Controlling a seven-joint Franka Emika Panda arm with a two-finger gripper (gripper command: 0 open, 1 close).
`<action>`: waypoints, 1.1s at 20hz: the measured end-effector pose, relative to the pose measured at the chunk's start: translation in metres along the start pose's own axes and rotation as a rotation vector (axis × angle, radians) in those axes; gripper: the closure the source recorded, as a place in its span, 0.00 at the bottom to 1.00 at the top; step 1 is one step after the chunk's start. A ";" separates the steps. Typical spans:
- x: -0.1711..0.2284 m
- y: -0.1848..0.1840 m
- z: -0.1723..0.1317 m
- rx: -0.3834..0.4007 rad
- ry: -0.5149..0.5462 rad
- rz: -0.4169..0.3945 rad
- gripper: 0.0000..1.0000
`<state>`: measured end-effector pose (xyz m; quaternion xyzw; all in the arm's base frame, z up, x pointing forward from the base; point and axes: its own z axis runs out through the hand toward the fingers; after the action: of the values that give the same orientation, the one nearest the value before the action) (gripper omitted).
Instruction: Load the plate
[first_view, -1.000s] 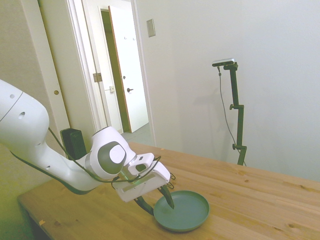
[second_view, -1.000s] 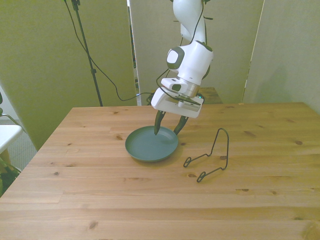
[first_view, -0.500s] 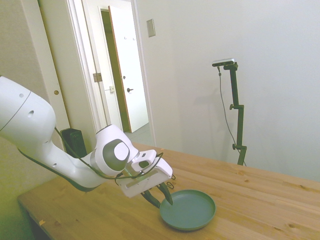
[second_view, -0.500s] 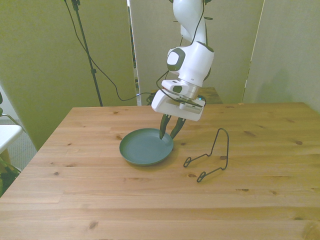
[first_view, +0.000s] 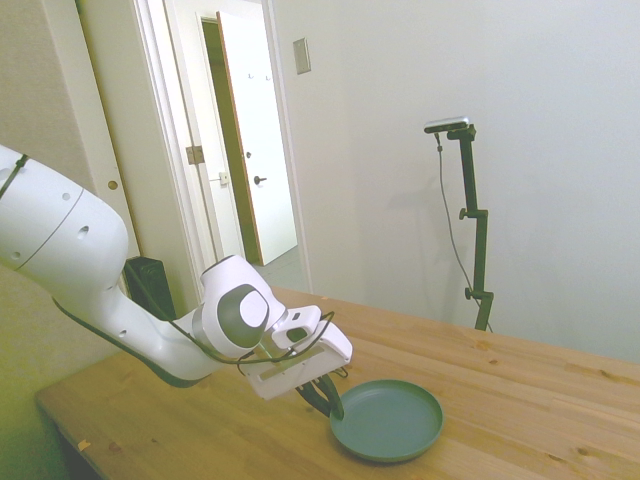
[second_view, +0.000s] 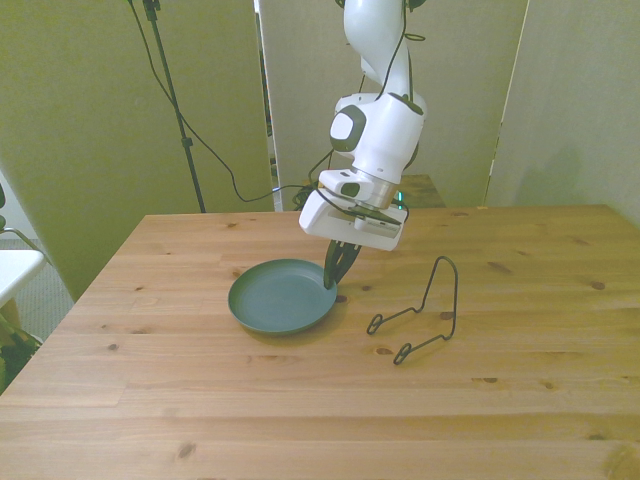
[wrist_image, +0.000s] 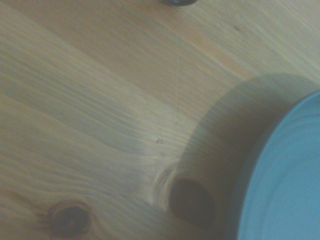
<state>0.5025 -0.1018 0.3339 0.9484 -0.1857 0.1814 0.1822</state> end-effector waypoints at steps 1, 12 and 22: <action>0.001 0.000 0.000 -0.001 0.001 0.001 1.00; 0.032 0.019 -0.038 0.065 -0.054 0.047 1.00; 0.099 0.037 -0.148 0.296 -0.131 0.141 1.00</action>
<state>0.5318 -0.1005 0.5137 0.9592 -0.2345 0.1571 0.0149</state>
